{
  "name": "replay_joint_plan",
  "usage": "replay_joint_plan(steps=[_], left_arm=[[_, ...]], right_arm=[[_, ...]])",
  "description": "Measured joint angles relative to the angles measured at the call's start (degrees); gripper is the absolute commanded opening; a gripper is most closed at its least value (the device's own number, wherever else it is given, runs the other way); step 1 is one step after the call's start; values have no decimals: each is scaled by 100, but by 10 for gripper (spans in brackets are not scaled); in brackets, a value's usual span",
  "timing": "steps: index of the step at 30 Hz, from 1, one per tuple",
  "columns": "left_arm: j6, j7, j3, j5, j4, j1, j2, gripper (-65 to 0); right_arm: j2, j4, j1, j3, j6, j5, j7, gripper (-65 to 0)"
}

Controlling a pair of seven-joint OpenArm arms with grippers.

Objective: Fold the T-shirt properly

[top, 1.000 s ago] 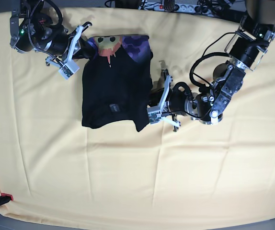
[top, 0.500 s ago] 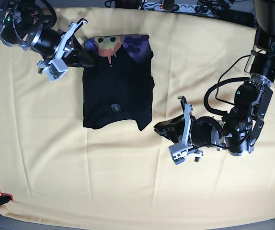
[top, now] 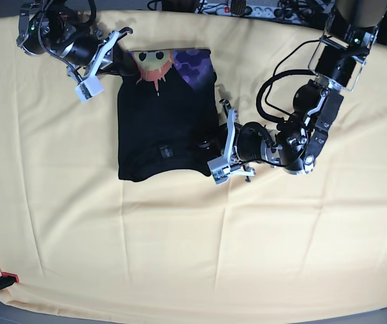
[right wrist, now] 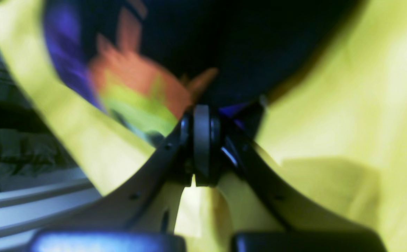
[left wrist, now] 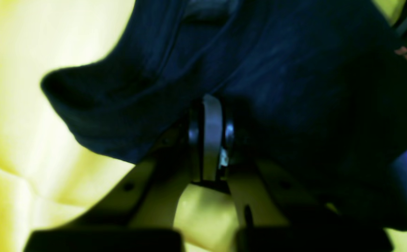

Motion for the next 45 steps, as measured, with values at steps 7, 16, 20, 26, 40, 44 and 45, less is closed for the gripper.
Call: replay_joint_plan(steps=[7,16,20,26,40,44,45], left_arm=[[96,-542,-2,389,-391,-31,-262,-650],[505,334,-2,-260,-205,-481,-813,-650],[481,964,-164,-1622,417,-557,-1145,-650],[321,2192,-1047,-3543,949,-109,-1440,-650],[765,3171,-4369,-4503,2942,3176,-1436,-650],[763,3145,-5112,-4505,3464,4710,-1429,-650],[761,3128,-5283,-4507,3556,5112,-1427,-650]], right_arm=[[494,-7,17,4,42,-63,-490,-650],[549,7,-17,1019,-302,341,-590,-650],[516,229,2,1707,0,2334,-590,-650],[505,249,15,2789,-4,3517,-1797,-650],[476,282,-1482,4203,15,3543,-2004,-650],[490,284,-2286,4205,20,3539,-2024,-650],[496,284,-2468,4205,20,3543,-2011,-650]])
